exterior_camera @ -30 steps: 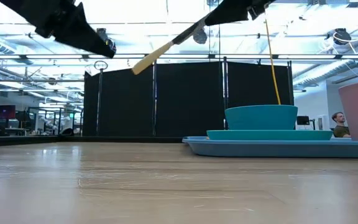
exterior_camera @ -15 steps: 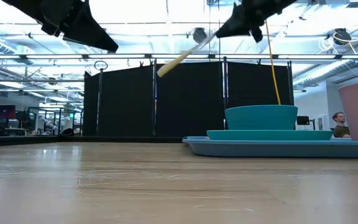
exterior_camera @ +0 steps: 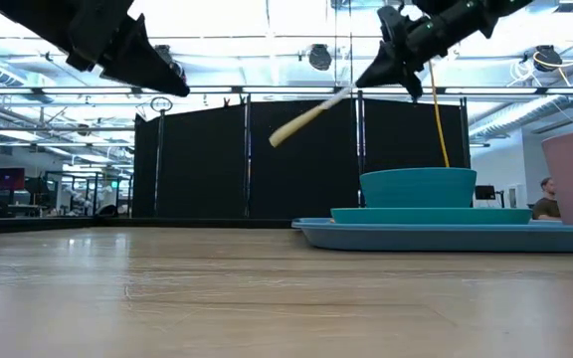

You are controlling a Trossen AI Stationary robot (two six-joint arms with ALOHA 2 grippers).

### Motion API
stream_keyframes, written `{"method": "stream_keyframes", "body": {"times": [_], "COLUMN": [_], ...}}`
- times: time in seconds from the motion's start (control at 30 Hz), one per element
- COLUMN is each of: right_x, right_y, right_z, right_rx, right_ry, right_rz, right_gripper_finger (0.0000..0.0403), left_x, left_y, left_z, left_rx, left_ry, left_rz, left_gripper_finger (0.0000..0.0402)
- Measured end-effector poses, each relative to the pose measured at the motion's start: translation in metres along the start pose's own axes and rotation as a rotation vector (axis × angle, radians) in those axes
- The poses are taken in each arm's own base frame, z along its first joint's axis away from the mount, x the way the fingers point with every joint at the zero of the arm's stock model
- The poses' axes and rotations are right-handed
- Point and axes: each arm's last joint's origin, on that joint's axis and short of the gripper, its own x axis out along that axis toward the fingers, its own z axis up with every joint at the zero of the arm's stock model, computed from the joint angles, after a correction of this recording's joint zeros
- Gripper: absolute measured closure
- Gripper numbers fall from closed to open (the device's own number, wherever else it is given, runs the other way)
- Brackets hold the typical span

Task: Set up tray
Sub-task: Put the yellow table knife to the right of the orange spoon on the yellow table napkin on the blue serving tray

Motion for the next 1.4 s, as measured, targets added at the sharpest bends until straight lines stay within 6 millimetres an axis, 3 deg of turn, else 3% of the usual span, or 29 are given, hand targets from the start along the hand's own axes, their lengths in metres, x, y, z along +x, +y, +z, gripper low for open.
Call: {"method": "stream_keyframes", "body": {"times": [0.3,0.73,0.87,1.4], "right_x": [0.0,0.027,0.025,0.012], "right_y": [-0.034,-0.092,-0.098,-0.114], "right_z": [-0.001,-0.017,-0.019,-0.029], "right_rx": [0.134,0.393,0.455,0.609], "right_ry": [0.065,0.204,0.233,0.316], "right_rz": [-0.074,-0.113,-0.065,-0.162], "right_gripper_finger": [0.0403,0.0403,0.0403,0.0403], "left_x": [0.002,0.006,0.009,0.022], "left_y": [-0.001,0.002,0.004,0.014], "left_z": [-0.002,0.0,0.001,-0.006], "left_rx": [-0.009,0.002,0.022,0.016], "left_ry": [0.002,-0.021,-0.016,0.011], "left_rz": [0.008,0.063,0.075,0.128], "left_gripper_finger": [0.0364,0.0364,0.0364,0.0364]}}
